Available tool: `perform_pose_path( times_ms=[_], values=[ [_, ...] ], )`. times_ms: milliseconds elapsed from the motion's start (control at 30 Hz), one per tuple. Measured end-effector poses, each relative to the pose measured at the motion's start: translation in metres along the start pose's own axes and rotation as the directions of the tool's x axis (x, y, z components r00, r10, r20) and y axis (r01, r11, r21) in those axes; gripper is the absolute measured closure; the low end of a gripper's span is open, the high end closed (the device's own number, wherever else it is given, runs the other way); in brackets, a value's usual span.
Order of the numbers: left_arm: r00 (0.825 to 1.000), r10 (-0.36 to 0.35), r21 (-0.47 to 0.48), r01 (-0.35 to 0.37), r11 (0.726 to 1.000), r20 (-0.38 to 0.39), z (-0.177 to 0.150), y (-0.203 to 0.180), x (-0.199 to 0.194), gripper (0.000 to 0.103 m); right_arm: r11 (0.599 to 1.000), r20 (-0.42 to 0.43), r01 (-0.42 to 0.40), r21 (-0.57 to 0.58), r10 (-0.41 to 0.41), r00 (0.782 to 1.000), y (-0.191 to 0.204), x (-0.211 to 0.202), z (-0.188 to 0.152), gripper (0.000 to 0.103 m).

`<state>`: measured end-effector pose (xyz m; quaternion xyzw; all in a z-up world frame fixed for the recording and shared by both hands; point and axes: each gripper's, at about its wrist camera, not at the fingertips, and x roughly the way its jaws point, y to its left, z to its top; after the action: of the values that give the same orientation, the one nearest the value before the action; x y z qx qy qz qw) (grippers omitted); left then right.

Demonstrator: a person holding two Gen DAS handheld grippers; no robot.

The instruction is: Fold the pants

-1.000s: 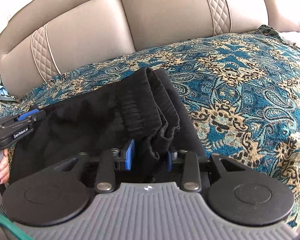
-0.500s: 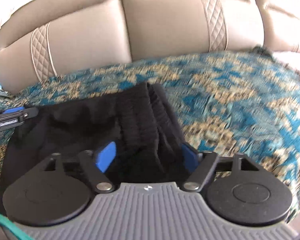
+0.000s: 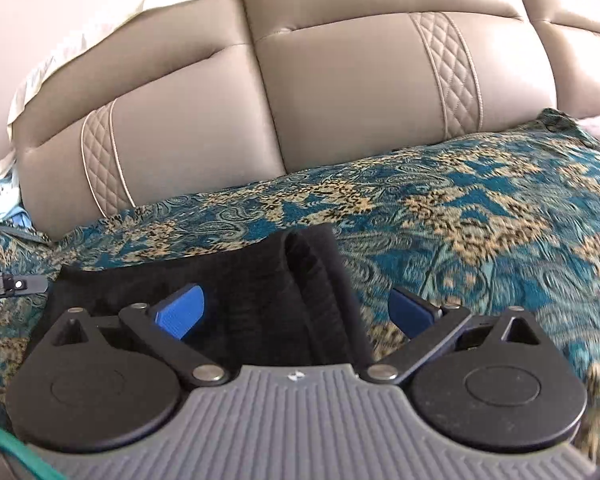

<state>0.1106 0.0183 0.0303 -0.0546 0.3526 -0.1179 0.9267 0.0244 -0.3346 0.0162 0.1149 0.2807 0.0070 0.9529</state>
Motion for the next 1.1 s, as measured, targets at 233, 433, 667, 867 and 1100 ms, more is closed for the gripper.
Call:
perform_pose_path(
  times_ms=[233,433,667,867,1100],
  values=[
    [0.997,-0.053,-0.051,0.05,0.997,-0.059,-0.01,0.006,0.025,0.048,0.996,-0.08,-0.085,0.042,0.088,0.993,-0.021,0.036,0.009,0.0],
    [0.996,-0.076,-0.069,0.073,0.995,-0.043,-0.013,0.008,0.042,0.047,0.992,-0.113,-0.127,-0.019,0.124,0.986,-0.021,0.059,0.014,0.0],
    [0.993,-0.118,-0.068,0.117,0.991,-0.011,-0.01,0.01,0.052,0.049,0.977,-0.154,-0.187,-0.1,0.17,0.973,-0.01,0.079,0.023,0.007],
    [0.987,-0.157,-0.046,0.157,0.987,-0.01,-0.01,0.011,0.052,0.055,0.968,-0.149,-0.225,-0.113,0.208,0.967,-0.004,0.08,0.021,0.02],
    [0.984,-0.176,-0.044,0.176,0.983,-0.001,0.001,0.007,0.043,0.083,0.949,-0.178,-0.307,0.071,0.315,0.932,-0.015,0.084,0.021,0.063]
  ],
)
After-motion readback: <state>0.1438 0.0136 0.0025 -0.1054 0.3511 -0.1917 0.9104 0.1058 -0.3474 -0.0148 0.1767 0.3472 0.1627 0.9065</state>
